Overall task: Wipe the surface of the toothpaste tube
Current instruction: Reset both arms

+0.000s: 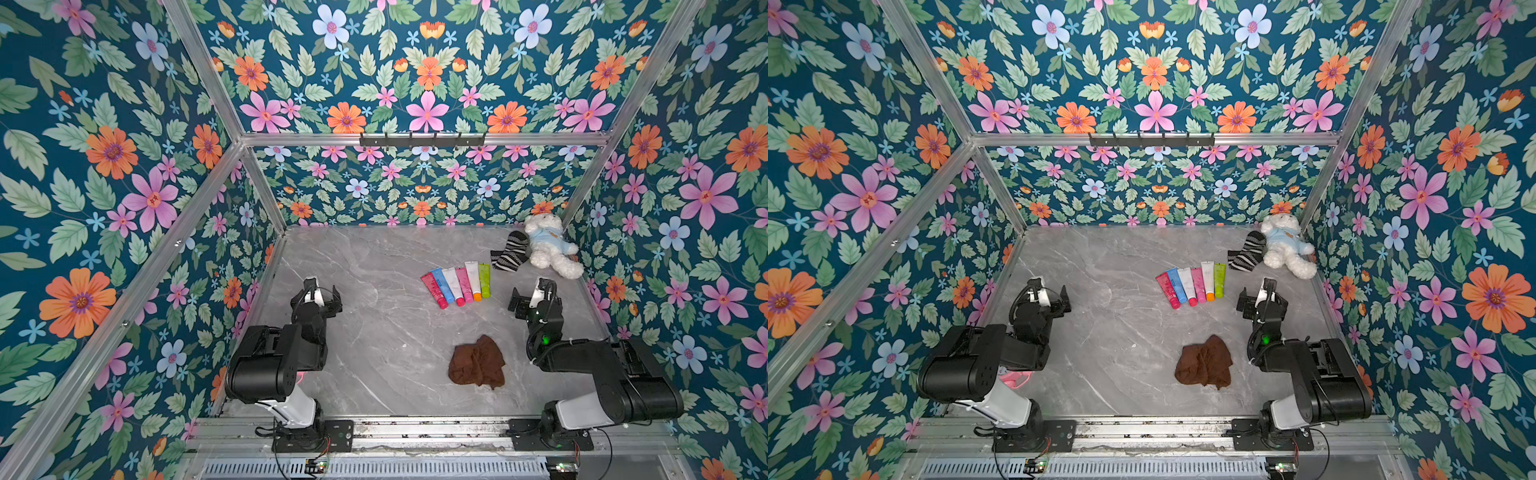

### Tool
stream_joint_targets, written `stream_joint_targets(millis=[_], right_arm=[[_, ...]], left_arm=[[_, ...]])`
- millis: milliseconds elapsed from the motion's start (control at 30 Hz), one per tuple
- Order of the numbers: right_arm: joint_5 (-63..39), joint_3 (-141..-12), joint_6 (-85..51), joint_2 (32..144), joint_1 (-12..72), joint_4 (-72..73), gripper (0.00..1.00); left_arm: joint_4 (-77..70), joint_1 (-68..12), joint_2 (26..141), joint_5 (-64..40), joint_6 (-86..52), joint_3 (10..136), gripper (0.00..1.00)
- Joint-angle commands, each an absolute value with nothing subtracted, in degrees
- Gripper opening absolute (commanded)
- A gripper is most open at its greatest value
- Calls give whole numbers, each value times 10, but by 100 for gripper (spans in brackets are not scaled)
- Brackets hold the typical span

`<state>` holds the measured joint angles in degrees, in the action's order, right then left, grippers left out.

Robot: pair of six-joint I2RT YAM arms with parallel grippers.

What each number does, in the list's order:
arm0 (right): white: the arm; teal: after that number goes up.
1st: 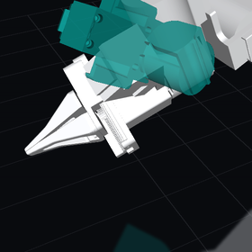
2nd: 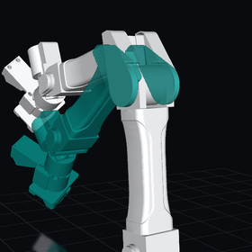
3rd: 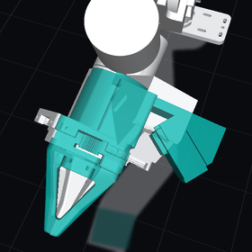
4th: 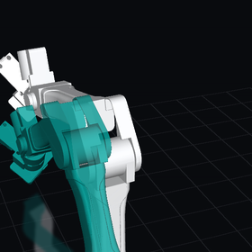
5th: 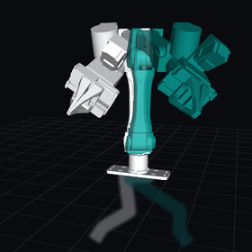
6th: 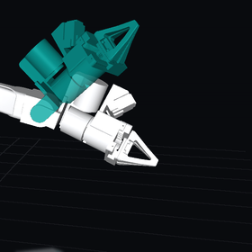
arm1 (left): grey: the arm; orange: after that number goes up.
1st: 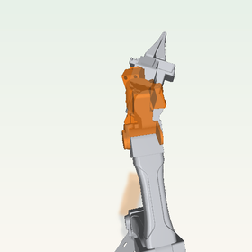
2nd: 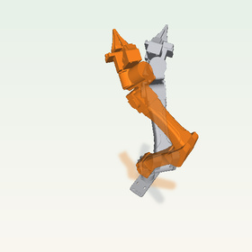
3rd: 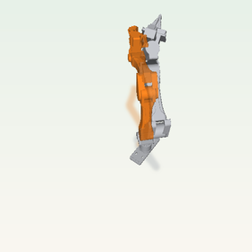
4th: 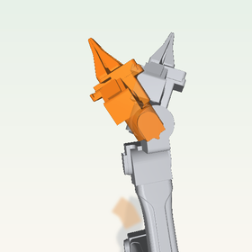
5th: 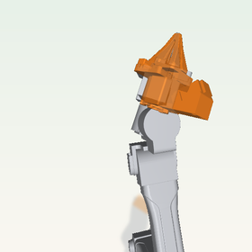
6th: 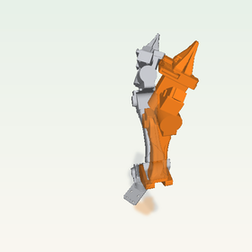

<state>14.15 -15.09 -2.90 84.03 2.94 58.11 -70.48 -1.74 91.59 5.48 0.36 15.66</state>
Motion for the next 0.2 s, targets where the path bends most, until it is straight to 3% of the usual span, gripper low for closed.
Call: stream_joint_targets(millis=[0,167], right_arm=[[147,-154,-29,839,30,584,99],[145,-156,-29,840,29,584,99]], left_arm=[[-703,-17,916,25,13,159,99],[-704,-17,915,26,13,158,99]])
